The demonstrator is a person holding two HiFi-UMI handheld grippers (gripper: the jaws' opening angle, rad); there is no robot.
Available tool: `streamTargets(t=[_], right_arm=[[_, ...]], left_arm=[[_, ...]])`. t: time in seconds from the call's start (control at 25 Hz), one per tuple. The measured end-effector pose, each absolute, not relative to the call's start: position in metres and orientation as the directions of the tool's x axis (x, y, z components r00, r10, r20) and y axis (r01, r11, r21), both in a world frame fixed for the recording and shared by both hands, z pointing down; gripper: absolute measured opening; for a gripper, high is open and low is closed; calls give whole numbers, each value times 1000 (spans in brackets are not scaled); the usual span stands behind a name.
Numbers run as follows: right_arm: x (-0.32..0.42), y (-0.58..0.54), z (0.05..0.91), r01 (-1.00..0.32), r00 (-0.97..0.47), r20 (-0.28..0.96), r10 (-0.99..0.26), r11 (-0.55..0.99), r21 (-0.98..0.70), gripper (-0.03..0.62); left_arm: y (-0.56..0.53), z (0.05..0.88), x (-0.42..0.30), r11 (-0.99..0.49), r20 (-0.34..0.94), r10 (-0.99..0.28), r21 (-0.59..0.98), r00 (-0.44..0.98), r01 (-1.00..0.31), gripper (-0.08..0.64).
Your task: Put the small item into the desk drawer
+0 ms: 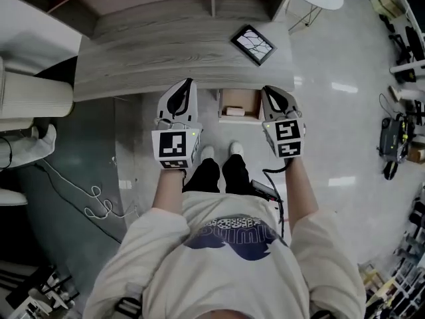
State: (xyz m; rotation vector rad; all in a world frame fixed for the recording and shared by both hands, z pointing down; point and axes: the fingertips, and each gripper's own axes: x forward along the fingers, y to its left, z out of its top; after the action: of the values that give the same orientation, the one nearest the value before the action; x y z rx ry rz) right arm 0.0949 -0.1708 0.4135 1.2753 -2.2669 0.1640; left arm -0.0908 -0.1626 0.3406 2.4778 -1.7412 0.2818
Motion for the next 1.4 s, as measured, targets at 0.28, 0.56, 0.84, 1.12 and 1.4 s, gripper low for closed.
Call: streamTargets(t=[0.28, 0.56, 0.84, 1.12, 1.4], right_arm=[[99, -173, 333, -896, -395, 329, -858, 439, 70, 3], [102, -176, 274, -916, -373, 212, -903, 395, 73, 0], [107, -176, 239, -917, -378, 126, -917, 390, 88, -2], [111, -174, 217, -919, -370, 63, -927, 375, 124, -2], [121, -169, 197, -926, -351, -3, -936, 347, 151, -2]], left_arm=[[-170, 284, -81, -347, 108, -934, -58, 340, -936, 9], [-175, 239, -72, -363, 16, -932, -91, 363, -927, 9], [-173, 208, -68, -362, -52, -928, -111, 369, -925, 9], [-172, 189, -62, -356, -103, -923, -129, 370, -926, 9], [-167, 165, -52, -349, -165, -913, -152, 372, -925, 9]])
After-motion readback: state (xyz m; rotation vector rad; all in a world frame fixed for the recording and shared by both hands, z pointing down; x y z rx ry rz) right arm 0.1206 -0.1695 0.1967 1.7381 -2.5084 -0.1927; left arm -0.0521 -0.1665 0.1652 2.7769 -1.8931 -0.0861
